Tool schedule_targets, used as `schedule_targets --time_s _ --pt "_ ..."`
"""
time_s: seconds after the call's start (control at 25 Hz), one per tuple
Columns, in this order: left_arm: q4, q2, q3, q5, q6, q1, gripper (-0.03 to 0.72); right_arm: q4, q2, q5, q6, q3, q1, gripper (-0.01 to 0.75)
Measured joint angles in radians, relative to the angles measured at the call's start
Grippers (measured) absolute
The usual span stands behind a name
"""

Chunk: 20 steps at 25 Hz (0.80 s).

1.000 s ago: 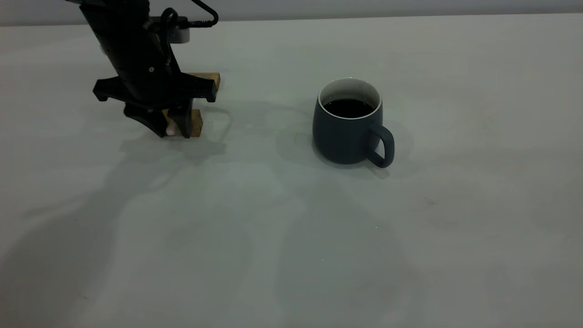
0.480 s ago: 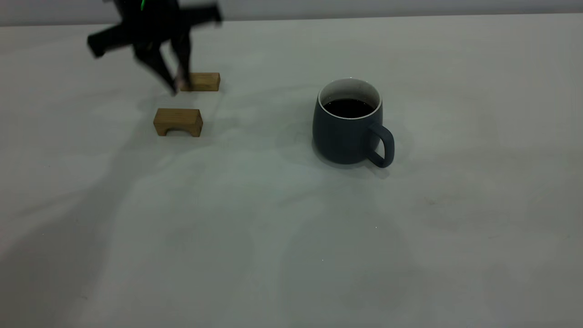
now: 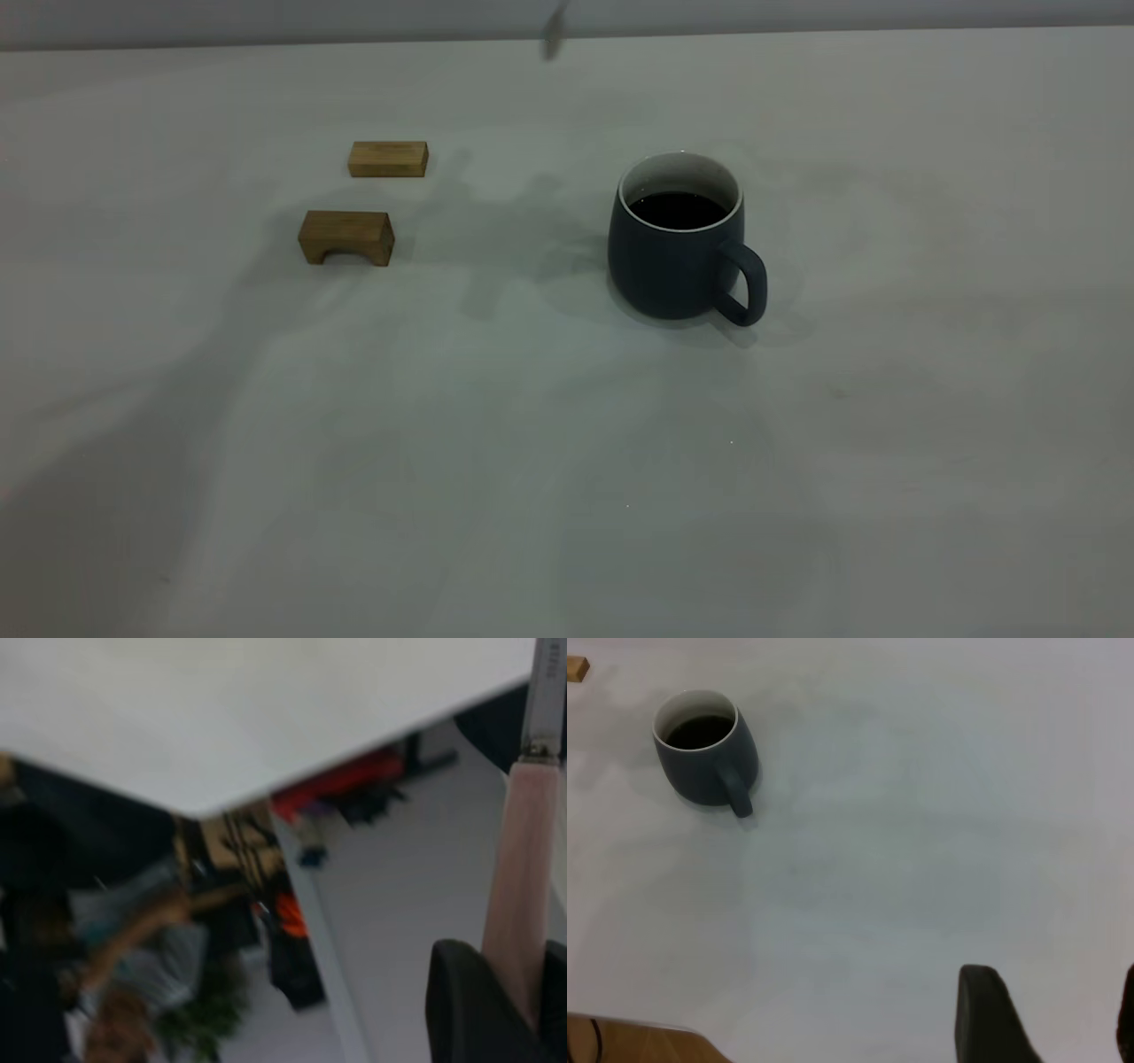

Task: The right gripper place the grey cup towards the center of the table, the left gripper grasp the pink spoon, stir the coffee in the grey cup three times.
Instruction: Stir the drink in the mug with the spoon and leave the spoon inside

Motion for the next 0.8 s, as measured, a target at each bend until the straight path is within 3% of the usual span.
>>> schedule_targets --time_s 0.36,0.8 --pt "-0.236 0.096 0.0 -0.022 -0.168 -0.072 0.173 0.0 0.0 0.0 0.0 0.0 0.0 0.389" --pt "-0.253 0.229 0.0 -0.1 -0.18 -0.086 0.173 0.0 0.0 0.0 0.0 0.0 0.0 0.389"
